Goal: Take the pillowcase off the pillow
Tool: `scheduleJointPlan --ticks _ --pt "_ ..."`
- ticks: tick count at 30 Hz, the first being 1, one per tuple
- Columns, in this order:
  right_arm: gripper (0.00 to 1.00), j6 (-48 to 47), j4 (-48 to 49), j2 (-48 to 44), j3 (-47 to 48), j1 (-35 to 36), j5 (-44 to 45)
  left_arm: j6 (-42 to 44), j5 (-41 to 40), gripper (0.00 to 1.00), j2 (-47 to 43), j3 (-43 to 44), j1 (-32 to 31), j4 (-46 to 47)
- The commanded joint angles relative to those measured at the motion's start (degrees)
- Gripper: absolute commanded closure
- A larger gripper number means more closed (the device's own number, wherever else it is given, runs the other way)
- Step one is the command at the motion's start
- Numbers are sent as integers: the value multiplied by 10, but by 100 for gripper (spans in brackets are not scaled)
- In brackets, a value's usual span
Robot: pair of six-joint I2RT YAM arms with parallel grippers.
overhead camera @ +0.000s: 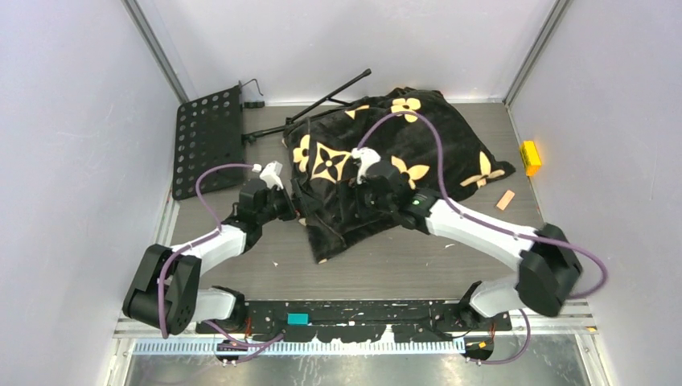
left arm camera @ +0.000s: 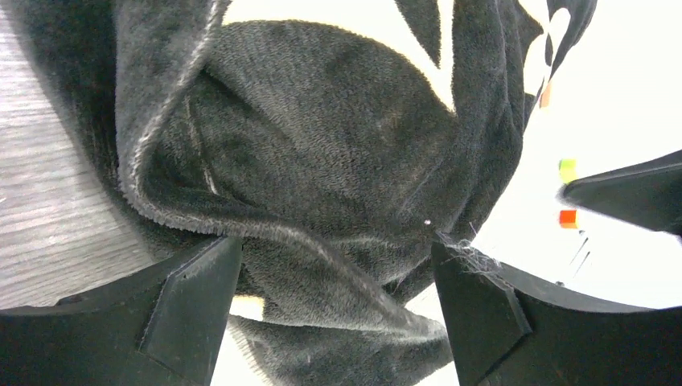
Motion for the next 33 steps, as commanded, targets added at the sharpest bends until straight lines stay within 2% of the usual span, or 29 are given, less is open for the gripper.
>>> scheduleJointPlan --ticks 1,5,8,12,13,15,16,18,23,25,30,33 --pt "7 -15 -7 -146 -40 -14 137 32 -30 11 10 38 -17 -34" --pt "6 0 -58 -241 -90 -35 243 46 -51 15 29 63 -31 -77" --pt "3 21 -83 -308 -127 -64 285 54 -43 31 56 84 -36 -99" --pt "2 53 -94 -370 -165 -111 263 61 -35 47 103 116 -37 -137" --pt "2 59 -94 -378 -171 -118 256 65 -30 55 114 123 -37 -144" --pt "2 65 -99 -385 -175 -124 254 74 -43 81 122 142 -37 -179" --pt "2 67 -101 -384 -175 -125 255 80 -68 89 116 149 -36 -206" --pt "2 67 -108 -379 -170 -125 257 81 -125 98 81 143 -30 -225" --pt "1 83 -132 -354 -162 -131 321 68 -261 100 -76 50 -20 -211" --pt "0 103 -154 -337 -151 -160 337 48 -332 100 -138 18 -18 -215" --pt "0 133 -142 -298 -148 -298 183 -28 -522 100 -275 -37 -15 -269" --pt "0 144 -127 -284 -150 -366 115 -57 -593 100 -354 -60 -15 -298"
